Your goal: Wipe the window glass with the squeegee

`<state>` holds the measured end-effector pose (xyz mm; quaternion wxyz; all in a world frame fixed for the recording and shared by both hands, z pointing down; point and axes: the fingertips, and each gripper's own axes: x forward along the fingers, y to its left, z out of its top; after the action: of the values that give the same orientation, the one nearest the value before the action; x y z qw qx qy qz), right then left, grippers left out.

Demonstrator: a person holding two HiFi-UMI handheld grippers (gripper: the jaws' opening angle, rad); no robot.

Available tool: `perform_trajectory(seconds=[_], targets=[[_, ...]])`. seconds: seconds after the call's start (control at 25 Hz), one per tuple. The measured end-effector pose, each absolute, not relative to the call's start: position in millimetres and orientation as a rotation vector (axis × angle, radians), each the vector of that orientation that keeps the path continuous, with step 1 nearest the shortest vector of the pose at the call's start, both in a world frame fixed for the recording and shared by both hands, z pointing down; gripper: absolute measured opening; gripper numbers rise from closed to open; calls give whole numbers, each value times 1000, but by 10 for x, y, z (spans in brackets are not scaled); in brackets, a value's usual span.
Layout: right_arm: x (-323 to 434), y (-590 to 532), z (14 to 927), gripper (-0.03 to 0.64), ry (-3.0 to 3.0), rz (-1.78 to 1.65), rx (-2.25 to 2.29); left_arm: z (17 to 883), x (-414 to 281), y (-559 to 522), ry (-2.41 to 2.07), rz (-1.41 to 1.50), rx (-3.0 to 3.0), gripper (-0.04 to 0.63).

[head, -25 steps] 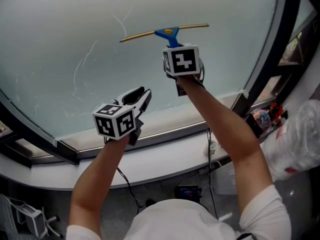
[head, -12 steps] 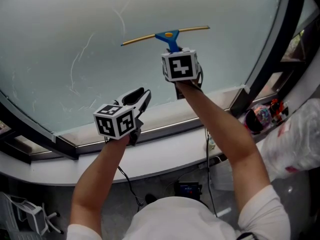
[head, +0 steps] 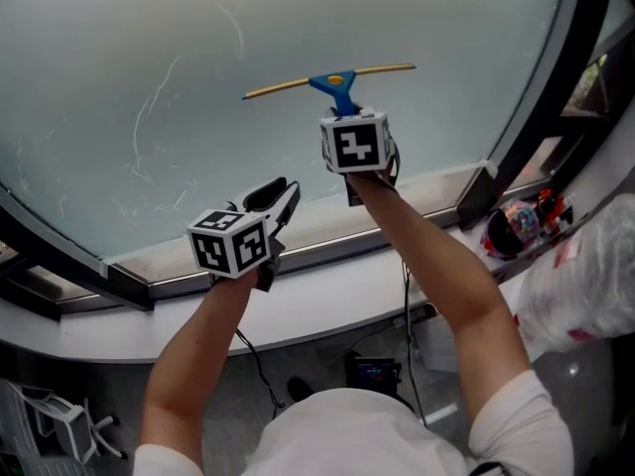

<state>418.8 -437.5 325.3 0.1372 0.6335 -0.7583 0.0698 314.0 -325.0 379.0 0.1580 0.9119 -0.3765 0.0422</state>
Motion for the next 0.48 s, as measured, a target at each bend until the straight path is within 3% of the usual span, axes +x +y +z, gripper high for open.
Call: perform_trajectory(seconds=[0.48], targets=[[4214, -4367, 3727, 133, -2172, 279, 1822, 4112, 3108, -3216, -1072, 143, 2549, 126]])
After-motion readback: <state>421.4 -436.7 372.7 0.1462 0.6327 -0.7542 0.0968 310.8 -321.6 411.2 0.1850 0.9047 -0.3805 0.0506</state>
